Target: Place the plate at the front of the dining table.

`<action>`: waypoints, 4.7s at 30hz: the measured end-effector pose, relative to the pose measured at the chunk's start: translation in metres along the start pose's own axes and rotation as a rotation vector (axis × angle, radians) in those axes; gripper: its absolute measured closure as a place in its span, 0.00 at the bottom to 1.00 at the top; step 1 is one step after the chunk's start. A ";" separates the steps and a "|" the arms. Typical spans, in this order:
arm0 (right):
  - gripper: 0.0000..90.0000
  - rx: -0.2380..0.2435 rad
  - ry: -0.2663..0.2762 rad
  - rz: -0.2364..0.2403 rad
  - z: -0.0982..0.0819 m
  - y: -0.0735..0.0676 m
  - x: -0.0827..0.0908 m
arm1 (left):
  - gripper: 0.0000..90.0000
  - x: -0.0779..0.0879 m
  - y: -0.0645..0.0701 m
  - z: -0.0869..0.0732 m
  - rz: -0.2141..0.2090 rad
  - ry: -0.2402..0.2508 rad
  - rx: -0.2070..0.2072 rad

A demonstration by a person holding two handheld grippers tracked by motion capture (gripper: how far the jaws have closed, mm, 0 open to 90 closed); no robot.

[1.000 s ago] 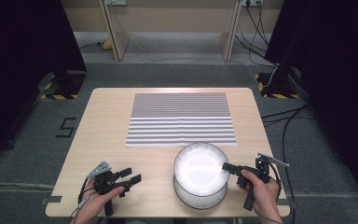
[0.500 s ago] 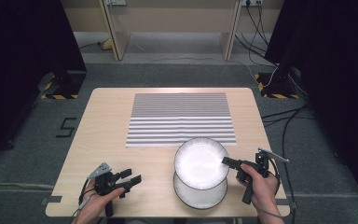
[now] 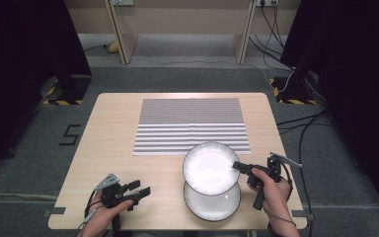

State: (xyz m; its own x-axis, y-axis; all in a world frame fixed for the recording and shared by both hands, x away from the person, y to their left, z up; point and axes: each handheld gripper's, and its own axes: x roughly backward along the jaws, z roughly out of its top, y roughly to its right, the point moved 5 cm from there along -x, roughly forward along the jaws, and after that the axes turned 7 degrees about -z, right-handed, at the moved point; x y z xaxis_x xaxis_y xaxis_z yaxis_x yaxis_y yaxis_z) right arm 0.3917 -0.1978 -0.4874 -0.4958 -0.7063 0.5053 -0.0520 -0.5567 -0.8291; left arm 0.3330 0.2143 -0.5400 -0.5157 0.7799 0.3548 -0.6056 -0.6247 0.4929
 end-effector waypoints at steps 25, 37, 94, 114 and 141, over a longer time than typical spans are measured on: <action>0.83 -0.023 0.044 0.003 0.026 -0.015 -0.013 | 0.38 -0.002 0.001 0.000 -0.004 0.000 -0.004; 0.83 -0.027 0.051 0.002 0.040 -0.023 -0.021 | 0.38 -0.002 0.000 -0.001 -0.008 -0.002 0.000; 0.82 -0.046 0.098 0.010 0.079 -0.044 -0.038 | 0.38 -0.003 0.000 0.002 -0.012 0.006 0.002; 0.82 -0.054 0.100 -0.002 0.089 -0.048 -0.044 | 0.38 -0.003 -0.002 0.003 -0.014 0.007 0.010; 0.82 -0.073 0.117 -0.009 0.103 -0.055 -0.053 | 0.38 -0.003 -0.001 0.004 -0.018 0.009 0.009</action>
State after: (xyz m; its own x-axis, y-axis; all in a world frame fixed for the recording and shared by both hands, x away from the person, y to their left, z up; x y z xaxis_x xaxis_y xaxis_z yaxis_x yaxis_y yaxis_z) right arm 0.5103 -0.1748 -0.4440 -0.5922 -0.6435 0.4850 -0.1180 -0.5261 -0.8422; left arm 0.3377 0.2123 -0.5387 -0.5104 0.7904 0.3387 -0.6094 -0.6104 0.5060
